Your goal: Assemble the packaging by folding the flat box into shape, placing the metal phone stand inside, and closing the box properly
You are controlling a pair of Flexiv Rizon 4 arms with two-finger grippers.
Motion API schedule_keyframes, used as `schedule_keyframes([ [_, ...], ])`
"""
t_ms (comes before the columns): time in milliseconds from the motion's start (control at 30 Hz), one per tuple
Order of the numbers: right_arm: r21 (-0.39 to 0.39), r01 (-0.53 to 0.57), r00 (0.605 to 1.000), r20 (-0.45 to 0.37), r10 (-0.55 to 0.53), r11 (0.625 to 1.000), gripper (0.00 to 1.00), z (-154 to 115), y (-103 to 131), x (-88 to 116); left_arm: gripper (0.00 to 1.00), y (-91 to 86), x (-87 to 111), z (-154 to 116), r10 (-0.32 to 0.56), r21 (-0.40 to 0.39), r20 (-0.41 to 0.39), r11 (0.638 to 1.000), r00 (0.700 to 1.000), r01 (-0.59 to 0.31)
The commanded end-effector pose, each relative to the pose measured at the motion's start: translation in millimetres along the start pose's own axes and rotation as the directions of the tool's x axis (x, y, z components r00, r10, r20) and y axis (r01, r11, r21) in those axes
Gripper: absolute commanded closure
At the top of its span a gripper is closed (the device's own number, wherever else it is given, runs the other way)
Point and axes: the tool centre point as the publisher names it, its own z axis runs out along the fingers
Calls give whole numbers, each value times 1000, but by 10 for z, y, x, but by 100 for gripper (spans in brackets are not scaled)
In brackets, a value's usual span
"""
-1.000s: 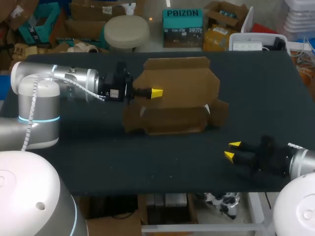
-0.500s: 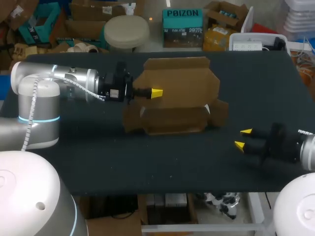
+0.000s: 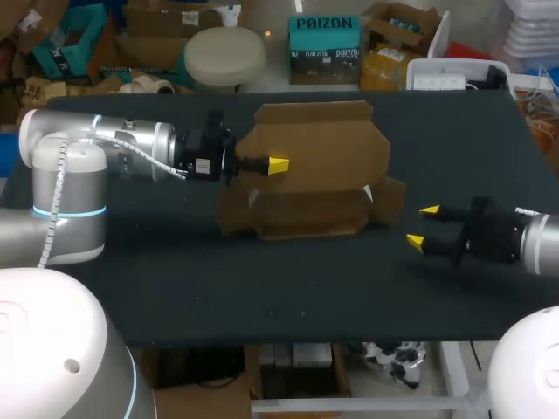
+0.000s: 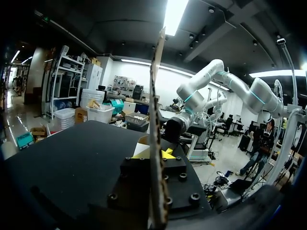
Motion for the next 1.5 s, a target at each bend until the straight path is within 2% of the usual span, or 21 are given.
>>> schedule_keyframes([
  [33, 3, -3, 1000, -17, 3, 1000, 29, 200, -5, -153, 100, 36, -7, -17, -1, -3, -2, 1000, 1000, 1],
  [300, -14, -7, 1000, -20, 7, 1000, 30, 369, 55, -307, 100, 36, -7, -17, -1, -3, -2, 1000, 1000, 1],
  [500, -23, -5, 999, -38, 4, 1000, 44, 479, 83, -303, 100, 36, -7, -17, -1, -3, -2, 1000, 1000, 1],
  [933, -24, 9, 999, -50, -10, 1000, 56, 544, 119, -298, 100, 36, -7, -17, -1, -3, -2, 1000, 1000, 1],
  [1000, -25, 9, 999, -45, -10, 1000, 71, 547, 120, -297, 100, 36, -7, -17, -1, -3, -2, 1000, 1000, 1],
  [1067, -28, 6, 999, -38, -7, 1000, 100, 550, 119, -296, 100, 36, -7, -17, -1, -3, -2, 1000, 1000, 1],
  [1500, -60, -1, 999, 36, 3, 998, 100, 542, 123, -156, 100, 36, -7, -17, -1, -3, -2, 1000, 1000, 1],
])
